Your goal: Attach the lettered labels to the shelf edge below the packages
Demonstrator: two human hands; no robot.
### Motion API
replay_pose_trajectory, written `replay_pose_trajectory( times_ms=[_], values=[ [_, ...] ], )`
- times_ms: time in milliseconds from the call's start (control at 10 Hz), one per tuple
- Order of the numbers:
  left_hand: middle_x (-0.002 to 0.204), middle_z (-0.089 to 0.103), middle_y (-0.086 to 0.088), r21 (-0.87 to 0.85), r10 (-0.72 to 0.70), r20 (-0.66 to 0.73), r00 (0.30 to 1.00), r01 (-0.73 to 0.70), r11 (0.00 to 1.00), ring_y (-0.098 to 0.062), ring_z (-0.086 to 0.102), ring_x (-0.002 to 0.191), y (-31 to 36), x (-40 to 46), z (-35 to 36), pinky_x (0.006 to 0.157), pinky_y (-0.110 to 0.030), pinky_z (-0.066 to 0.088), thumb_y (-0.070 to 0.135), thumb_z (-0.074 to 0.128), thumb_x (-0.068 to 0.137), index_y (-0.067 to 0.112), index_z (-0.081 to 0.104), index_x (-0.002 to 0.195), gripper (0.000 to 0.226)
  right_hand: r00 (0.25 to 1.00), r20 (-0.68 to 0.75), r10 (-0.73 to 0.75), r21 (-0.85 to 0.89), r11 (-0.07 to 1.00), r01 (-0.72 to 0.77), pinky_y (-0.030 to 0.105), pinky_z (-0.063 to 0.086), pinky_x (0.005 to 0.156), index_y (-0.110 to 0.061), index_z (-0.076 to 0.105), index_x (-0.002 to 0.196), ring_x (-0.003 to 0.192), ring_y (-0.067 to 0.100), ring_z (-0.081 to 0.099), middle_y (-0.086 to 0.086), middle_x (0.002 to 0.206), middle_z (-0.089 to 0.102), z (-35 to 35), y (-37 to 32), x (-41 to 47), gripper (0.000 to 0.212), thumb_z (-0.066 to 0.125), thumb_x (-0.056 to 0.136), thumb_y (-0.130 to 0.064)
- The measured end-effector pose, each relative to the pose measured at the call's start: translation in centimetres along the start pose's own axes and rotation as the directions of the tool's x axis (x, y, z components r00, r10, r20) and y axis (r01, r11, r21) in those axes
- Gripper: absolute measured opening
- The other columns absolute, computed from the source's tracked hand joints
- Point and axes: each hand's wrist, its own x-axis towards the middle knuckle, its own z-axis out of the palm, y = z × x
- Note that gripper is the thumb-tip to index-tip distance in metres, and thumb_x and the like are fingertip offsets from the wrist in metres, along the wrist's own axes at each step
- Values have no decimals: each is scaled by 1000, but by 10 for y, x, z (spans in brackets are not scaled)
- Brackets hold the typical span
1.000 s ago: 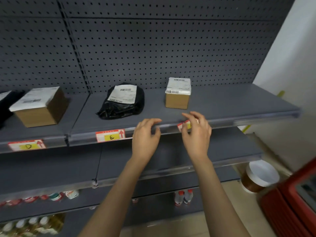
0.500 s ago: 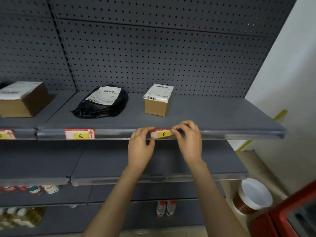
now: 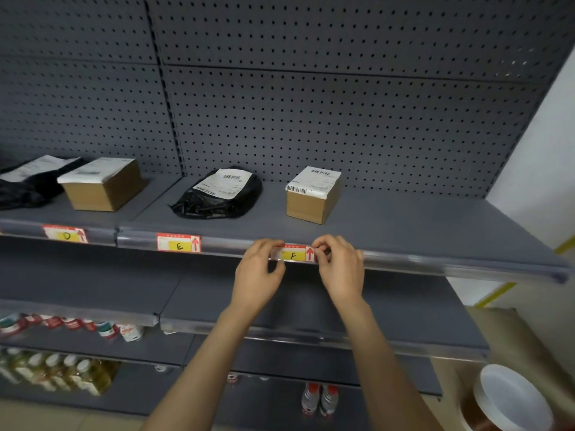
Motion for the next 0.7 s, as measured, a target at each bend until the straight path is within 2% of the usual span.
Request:
replay_pose_trajectory(
  times_ms=[200,300,400,500,700],
  values=[
    [112,63,5,11,13,13,1000,-13,1000,-12,55,104,4,4,3,81,-18,38,13,60,81,21,61,110,31,1000,-22,18,10,1000,-18,28,32,82,-27,66,91,88,17,59,-3,94,65,0,3,-3,9,64,86,-19],
    [112,63,5,21,1,33,999,-2,1000,-12,55,104,3,6,2,80,-18,38,14,60,80,21,61,110,30,999,-23,25,-33,999,-26,32,37,85,-28,67,92,90,19,59,-3,96,66,-1,2,-3,12,63,86,-19],
    [117,61,7,-36,-18,109,994,22,999,-10,55,107,0,4,-5,84,-20,38,16,61,81,25,59,114,34,999,-4,41,-66,997,-41,35,39,88,-29,67,96,94,20,59,-2,100,65,-3,0,-3,14,61,87,-21],
    [123,59,6,-73,8,127,992,1,997,-9,53,112,-5,-6,-13,91,-20,37,13,61,82,25,58,117,37,999,-5,40,-59,997,-40,36,39,91,-27,66,100,99,21,57,0,105,62,-4,-4,-7,14,60,88,-23],
    [115,63,3,-112,-79,-171,982,61,992,-11,55,109,-22,-29,-51,94,-22,40,2,56,82,22,64,107,33,997,-53,-50,86,995,54,36,37,91,-25,66,102,102,22,56,0,106,60,9,-38,-22,19,59,86,-17]
  ],
)
